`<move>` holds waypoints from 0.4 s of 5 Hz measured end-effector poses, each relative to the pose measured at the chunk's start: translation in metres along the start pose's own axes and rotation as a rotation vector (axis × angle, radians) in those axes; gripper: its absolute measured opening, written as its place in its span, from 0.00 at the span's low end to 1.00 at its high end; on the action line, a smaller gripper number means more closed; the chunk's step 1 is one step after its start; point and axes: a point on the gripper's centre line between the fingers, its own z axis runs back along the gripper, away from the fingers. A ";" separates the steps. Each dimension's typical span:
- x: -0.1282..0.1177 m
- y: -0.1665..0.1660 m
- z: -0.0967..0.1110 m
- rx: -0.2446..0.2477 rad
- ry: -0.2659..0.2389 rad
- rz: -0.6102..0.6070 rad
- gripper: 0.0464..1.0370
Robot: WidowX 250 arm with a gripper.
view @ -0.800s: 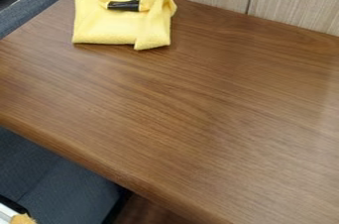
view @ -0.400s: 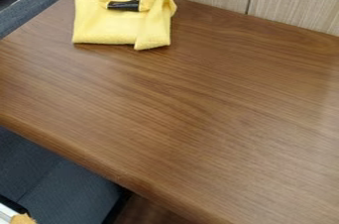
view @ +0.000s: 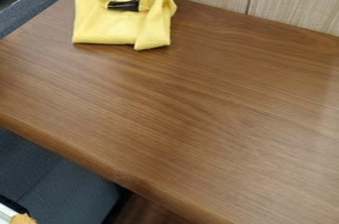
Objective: Unfold the yellow cloth on the table from top left to bottom right
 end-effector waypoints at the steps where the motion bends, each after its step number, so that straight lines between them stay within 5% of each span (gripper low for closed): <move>1: 0.004 -0.002 -0.005 0.003 0.006 -0.051 0.96; 2: 0.011 -0.009 -0.014 0.014 0.031 -0.126 0.96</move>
